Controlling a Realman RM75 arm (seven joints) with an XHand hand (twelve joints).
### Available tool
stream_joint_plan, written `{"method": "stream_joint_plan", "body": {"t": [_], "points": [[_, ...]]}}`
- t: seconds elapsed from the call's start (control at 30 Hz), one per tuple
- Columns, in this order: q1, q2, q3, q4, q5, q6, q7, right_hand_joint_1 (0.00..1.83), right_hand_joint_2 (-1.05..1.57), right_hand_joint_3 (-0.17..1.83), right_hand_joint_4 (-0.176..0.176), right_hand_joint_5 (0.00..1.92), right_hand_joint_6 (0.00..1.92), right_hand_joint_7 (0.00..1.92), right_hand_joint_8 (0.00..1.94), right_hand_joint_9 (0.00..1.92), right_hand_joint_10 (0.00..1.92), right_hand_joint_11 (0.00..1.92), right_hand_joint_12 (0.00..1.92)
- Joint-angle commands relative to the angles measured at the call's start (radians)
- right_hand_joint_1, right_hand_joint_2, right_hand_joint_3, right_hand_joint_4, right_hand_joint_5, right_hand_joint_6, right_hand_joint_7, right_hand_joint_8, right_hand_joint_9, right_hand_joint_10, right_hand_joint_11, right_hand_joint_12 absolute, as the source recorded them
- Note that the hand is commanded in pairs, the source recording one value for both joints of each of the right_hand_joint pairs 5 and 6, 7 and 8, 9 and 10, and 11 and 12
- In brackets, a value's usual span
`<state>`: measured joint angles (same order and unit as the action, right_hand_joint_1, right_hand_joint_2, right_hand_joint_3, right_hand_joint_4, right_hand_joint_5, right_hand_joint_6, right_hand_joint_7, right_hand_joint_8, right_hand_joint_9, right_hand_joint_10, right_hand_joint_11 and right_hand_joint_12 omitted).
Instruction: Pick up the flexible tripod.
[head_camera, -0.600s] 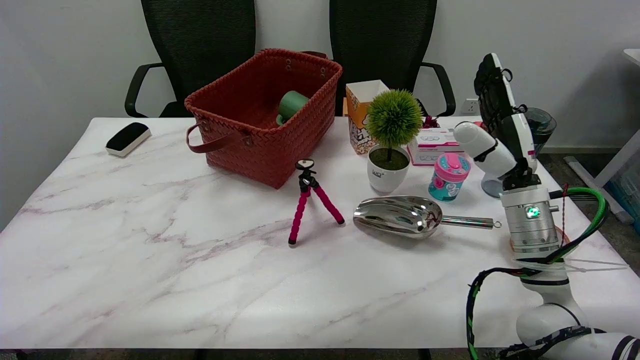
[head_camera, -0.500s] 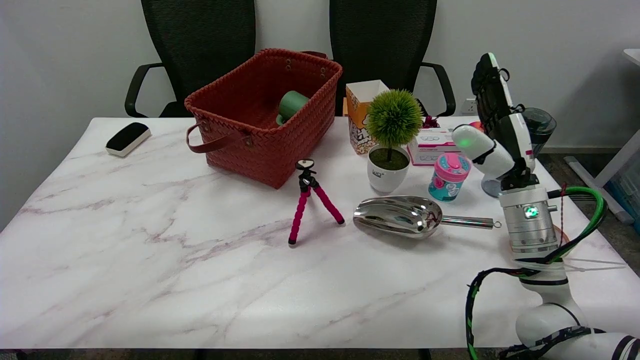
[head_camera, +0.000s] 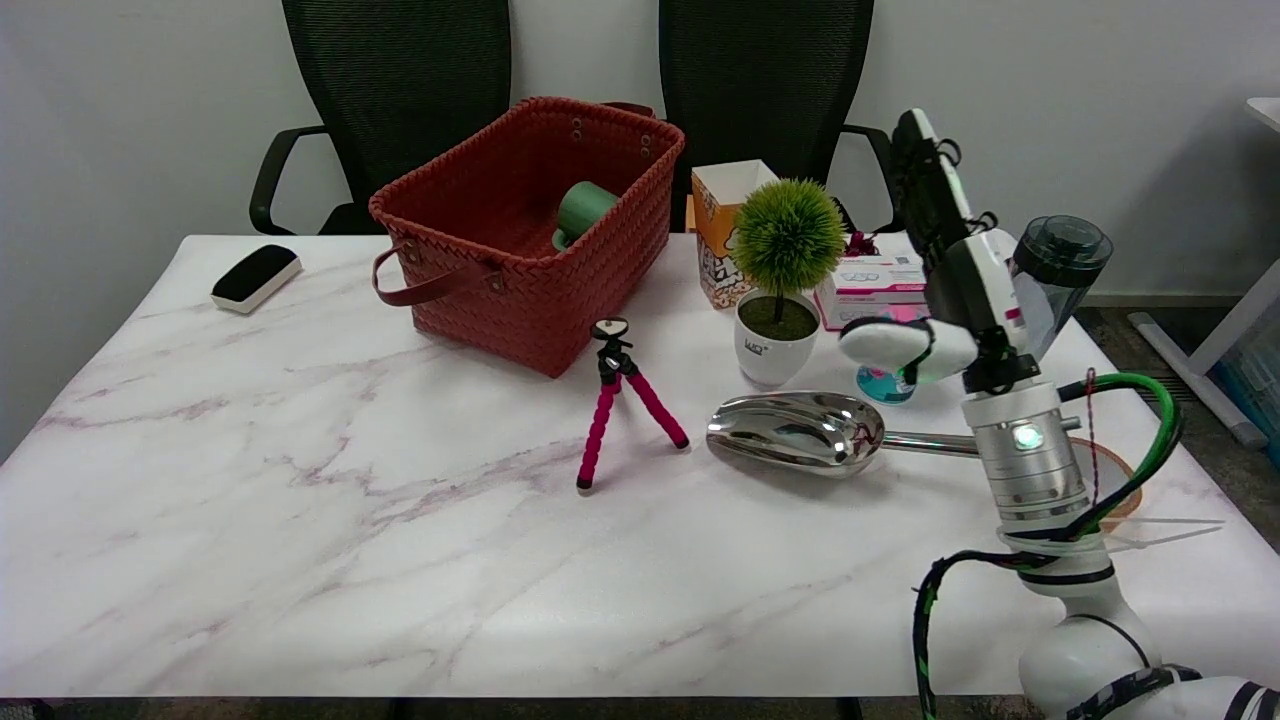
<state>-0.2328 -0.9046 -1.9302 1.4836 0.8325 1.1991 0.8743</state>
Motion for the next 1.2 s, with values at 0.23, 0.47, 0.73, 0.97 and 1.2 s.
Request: {"method": "stream_joint_plan", "body": {"t": [0.23,0.47,0.73,0.97,1.2], "points": [[0.056,-0.276,-0.165,0.184,-0.050,-0.299,-0.459,0.78,0.20,0.12,0.000,0.00,0.00,0.00,0.00,0.00,0.00,0.00,0.00],[0.071,-0.370,-0.170,0.175,-0.028,-0.393,-0.522,0.78,0.23,0.12,0.000,0.00,0.00,0.00,0.00,0.00,0.00,0.00,0.00],[0.122,-0.441,-0.172,0.093,0.010,-0.430,-0.561,0.76,0.28,0.12,0.000,0.00,0.00,0.00,0.00,0.00,0.00,0.00,0.00],[0.156,-0.474,-0.170,0.017,0.055,-0.430,-0.561,0.75,0.31,0.11,0.000,0.00,0.00,0.00,0.00,0.00,0.00,0.00,0.00],[0.190,-0.466,-0.207,-0.047,0.146,-0.426,-0.558,0.75,0.31,0.12,0.000,0.00,0.00,0.00,0.00,0.00,0.00,0.00,0.00]]}}
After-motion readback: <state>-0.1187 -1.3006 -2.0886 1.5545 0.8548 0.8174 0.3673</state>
